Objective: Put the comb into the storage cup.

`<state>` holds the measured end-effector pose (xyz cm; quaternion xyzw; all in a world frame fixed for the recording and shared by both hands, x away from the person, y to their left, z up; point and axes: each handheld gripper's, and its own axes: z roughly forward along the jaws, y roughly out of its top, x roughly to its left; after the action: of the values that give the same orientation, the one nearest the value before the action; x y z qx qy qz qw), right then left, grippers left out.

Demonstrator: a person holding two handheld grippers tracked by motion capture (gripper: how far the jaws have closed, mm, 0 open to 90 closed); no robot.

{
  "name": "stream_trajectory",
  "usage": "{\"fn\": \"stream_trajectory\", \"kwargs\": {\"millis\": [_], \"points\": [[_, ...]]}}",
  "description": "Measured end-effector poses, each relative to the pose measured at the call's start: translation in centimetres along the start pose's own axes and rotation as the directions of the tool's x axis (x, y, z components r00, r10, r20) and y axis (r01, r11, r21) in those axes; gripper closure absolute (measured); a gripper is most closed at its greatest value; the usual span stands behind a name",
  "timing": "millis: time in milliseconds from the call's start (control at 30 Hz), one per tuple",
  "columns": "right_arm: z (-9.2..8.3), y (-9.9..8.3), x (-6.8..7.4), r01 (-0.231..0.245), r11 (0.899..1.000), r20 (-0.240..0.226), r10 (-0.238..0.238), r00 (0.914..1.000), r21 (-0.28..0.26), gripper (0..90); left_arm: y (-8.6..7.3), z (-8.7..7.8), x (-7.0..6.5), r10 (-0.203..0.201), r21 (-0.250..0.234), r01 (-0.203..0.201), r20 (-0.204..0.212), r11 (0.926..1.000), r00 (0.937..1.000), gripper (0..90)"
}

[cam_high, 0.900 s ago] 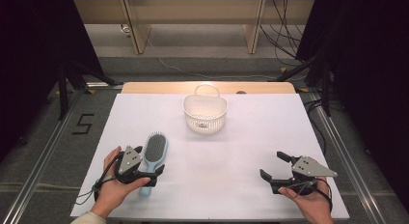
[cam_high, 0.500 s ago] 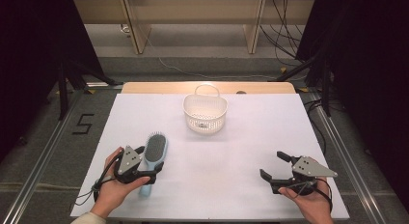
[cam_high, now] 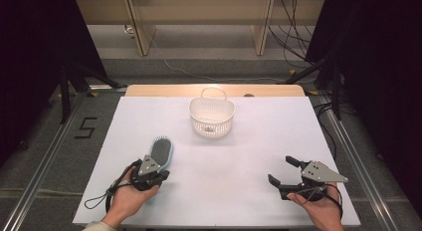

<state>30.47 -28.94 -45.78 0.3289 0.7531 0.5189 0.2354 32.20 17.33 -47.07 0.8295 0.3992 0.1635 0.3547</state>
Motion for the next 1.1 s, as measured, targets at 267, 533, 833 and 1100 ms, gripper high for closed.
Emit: {"fn": "stream_trajectory", "kwargs": {"millis": [267,533,833,1100], "points": [[0.03,-0.03,-0.05,0.000,1.000,0.001,0.000,1.0000,0.005,12.4,-0.26,0.63,-0.09,-0.023,0.100,0.023,-0.002,0.9947,0.9997,90.0],[0.04,-0.04,-0.06,0.000,1.000,-0.002,0.000,1.0000,0.005,12.5,-0.58,0.87,0.07,-0.029,0.186,0.032,-0.021,0.9820,0.9994,90.0],[0.06,-0.05,-0.03,-0.001,1.000,-0.005,0.001,1.0000,0.006,12.5,-0.62,0.68,0.25,-0.040,0.217,0.045,-0.026,0.9750,0.9989,90.0],[0.04,-0.05,-0.02,0.001,1.000,-0.006,-0.001,1.0000,0.007,12.5,-0.73,0.27,0.60,-0.044,0.250,0.051,-0.033,0.9668,0.9985,90.0]]}}
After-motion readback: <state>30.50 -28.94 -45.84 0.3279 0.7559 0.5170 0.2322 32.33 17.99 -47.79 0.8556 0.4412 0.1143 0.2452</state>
